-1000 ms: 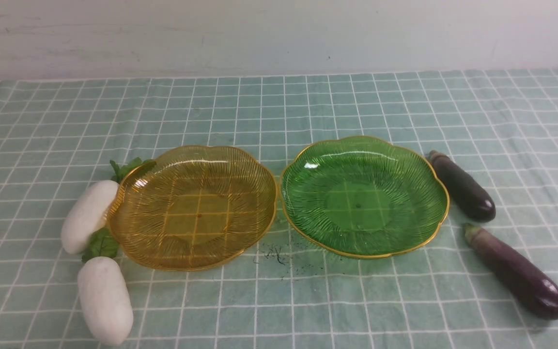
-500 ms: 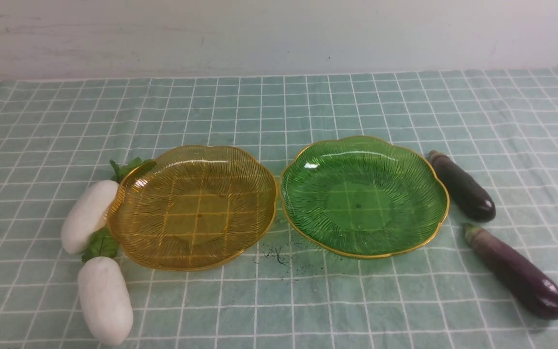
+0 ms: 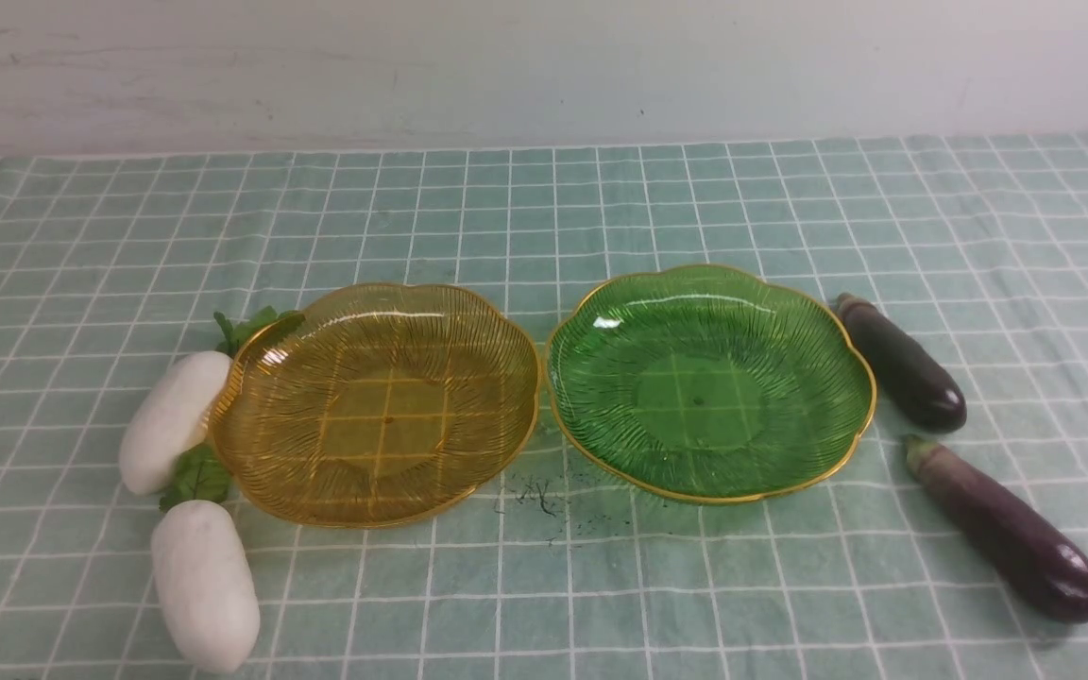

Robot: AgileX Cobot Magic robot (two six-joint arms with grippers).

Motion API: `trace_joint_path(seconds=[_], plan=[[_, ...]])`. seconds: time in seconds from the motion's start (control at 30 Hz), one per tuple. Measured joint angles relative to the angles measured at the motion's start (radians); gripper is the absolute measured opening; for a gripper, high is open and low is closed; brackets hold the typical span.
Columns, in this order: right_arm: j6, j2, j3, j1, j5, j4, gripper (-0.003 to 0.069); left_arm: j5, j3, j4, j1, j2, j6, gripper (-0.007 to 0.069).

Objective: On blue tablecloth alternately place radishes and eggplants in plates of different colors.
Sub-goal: 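Put the eggplants into the green plate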

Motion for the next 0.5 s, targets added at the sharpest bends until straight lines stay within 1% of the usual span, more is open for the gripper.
trace_joint_path(seconds=[0.2, 0.27, 0.33, 0.37, 0.4, 0.43, 0.47, 0.5], plan=[[0.000, 0.000, 0.000, 0.000, 0.000, 0.002, -0.0008, 0.000, 0.000, 0.000, 0.000, 0.000, 0.000, -0.0008], [0.025, 0.000, 0.000, 0.000, -0.004, 0.032, -0.0008, 0.000, 0.000, -0.035, 0.000, 0.000, -0.011, -0.0008], [0.082, 0.000, 0.000, 0.000, -0.013, 0.125, -0.0008, 0.000, 0.000, -0.121, 0.000, 0.000, -0.044, -0.0008], [0.138, 0.000, 0.002, 0.000, -0.018, 0.217, -0.0008, 0.000, 0.000, -0.183, 0.000, 0.000, -0.064, -0.0008], [0.168, 0.000, 0.003, 0.000, -0.019, 0.285, -0.0008, 0.001, 0.000, -0.228, 0.000, 0.000, -0.088, -0.0008], [0.206, 0.000, 0.003, 0.000, -0.019, 0.353, -0.0008, 0.003, 0.000, -0.312, 0.000, 0.000, -0.121, -0.0008], [0.267, 0.000, 0.003, 0.000, -0.021, 0.462, -0.0008, 0.006, 0.000, -0.437, 0.000, 0.000, -0.168, -0.0008], [0.272, 0.000, 0.003, 0.000, -0.021, 0.490, -0.0008, 0.005, 0.000, -0.490, 0.000, 0.000, -0.180, -0.0008]])
